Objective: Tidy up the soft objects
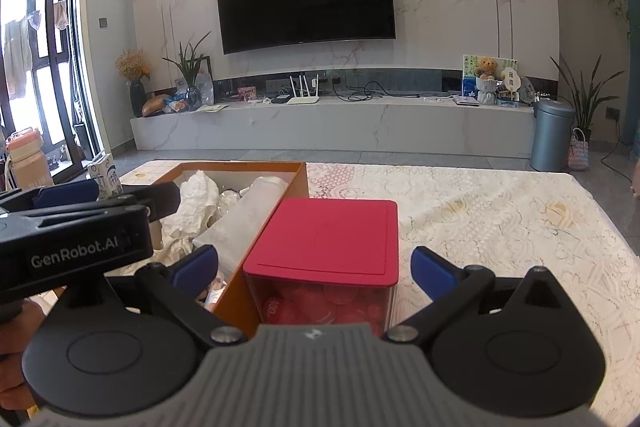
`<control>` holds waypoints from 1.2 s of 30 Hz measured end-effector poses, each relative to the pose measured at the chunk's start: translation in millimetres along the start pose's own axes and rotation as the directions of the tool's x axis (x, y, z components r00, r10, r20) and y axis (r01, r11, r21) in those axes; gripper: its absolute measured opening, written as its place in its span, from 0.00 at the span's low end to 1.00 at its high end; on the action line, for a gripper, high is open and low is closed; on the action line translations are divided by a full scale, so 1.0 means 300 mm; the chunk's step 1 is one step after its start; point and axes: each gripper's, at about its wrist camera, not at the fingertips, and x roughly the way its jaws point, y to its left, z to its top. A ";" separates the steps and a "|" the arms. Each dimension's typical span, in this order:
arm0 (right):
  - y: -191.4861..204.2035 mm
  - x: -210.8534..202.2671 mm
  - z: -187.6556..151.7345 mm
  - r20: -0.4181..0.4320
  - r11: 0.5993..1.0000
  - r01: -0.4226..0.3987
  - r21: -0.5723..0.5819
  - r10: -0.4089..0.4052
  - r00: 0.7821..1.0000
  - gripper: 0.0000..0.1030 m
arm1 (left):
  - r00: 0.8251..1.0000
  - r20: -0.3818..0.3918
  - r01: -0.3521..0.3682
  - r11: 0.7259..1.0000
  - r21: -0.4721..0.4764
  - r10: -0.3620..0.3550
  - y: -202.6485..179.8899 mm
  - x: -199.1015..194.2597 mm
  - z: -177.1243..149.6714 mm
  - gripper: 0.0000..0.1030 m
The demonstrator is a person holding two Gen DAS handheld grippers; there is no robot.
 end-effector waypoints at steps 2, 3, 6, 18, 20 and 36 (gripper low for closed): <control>0.001 0.002 -0.001 -0.002 1.000 0.002 -0.001 -0.002 1.000 0.98 | 1.000 -0.004 0.004 1.000 -0.004 -0.004 -0.001 0.002 0.003 0.96; 0.000 0.002 -0.001 -0.002 1.000 0.001 0.000 -0.001 1.000 0.98 | 1.000 -0.006 0.007 1.000 -0.005 -0.007 0.000 0.002 0.005 0.96; -0.001 0.002 -0.005 -0.009 1.000 0.000 0.003 0.000 1.000 0.98 | 1.000 -0.007 0.011 1.000 -0.002 -0.011 0.002 0.005 0.003 0.96; -0.001 0.004 -0.009 -0.019 1.000 0.000 0.005 0.000 1.000 0.98 | 1.000 -0.013 0.004 1.000 0.004 -0.004 0.003 0.009 -0.004 0.96; -0.003 0.005 -0.011 -0.025 1.000 -0.004 0.011 0.004 1.000 0.97 | 1.000 -0.013 0.003 1.000 0.004 -0.003 0.002 0.009 -0.004 0.96; -0.007 0.003 -0.007 -0.019 1.000 -0.014 0.025 0.014 1.000 0.97 | 1.000 0.001 -0.017 1.000 0.004 0.017 -0.007 -0.009 -0.002 0.96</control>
